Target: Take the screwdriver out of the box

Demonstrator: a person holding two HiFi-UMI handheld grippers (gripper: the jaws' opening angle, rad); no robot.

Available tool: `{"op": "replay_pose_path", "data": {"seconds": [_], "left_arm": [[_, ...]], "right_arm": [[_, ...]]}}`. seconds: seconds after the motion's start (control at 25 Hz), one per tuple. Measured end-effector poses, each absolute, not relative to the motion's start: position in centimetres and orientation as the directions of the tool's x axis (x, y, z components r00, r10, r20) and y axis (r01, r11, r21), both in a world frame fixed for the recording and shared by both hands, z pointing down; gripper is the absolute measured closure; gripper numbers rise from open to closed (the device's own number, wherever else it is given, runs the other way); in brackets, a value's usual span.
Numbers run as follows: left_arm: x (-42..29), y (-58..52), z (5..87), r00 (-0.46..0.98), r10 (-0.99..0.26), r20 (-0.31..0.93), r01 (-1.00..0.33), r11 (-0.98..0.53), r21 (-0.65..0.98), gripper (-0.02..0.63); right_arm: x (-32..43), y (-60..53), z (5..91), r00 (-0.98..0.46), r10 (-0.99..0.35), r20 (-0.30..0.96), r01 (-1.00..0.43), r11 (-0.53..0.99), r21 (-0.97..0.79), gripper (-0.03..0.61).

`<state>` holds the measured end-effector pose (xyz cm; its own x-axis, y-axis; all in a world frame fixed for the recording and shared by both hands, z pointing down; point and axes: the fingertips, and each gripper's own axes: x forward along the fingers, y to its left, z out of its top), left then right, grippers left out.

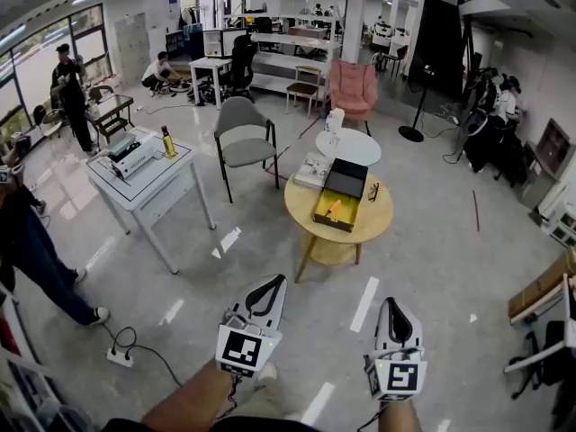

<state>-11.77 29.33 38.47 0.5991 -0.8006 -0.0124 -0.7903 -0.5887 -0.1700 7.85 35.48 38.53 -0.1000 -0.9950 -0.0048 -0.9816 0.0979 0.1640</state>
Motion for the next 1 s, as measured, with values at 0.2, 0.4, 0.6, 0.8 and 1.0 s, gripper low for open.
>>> {"op": "replay_pose_path", "data": {"seconds": [0.2, 0.4, 0.6, 0.8, 1.0], "left_arm": [[-11.1, 27.3, 39.8, 0.608, -0.793, 0.022, -0.778, -0.601, -0.184, 0.601], [-10.3, 24.7, 41.7, 0.625, -0.778, 0.058, -0.770, -0.627, -0.117, 0.601], [-9.6, 23.1, 42.8, 0.676, -0.730, 0.100, -0.712, -0.683, -0.166, 0.601], [-10.5, 21.7, 44.6, 0.724, -0.657, 0.210, -0.632, -0.754, -0.178, 0.601], [-11.9, 18.4, 43.9, 0.719, -0.665, 0.203, -0.624, -0.746, -0.233, 0.601]], "right_arm": [[7.7, 33.3, 39.9, -0.123, -0.992, 0.020, -0.979, 0.124, 0.162, 0.565], [7.2, 30.3, 41.2, -0.152, -0.987, 0.057, -0.973, 0.159, 0.168, 0.565], [6.8, 27.8, 41.0, -0.164, -0.981, 0.100, -0.963, 0.181, 0.198, 0.565], [6.9, 26.7, 41.6, -0.151, -0.981, 0.121, -0.957, 0.176, 0.231, 0.565], [7.2, 25.2, 42.1, -0.141, -0.973, 0.182, -0.951, 0.185, 0.248, 0.565]]}}
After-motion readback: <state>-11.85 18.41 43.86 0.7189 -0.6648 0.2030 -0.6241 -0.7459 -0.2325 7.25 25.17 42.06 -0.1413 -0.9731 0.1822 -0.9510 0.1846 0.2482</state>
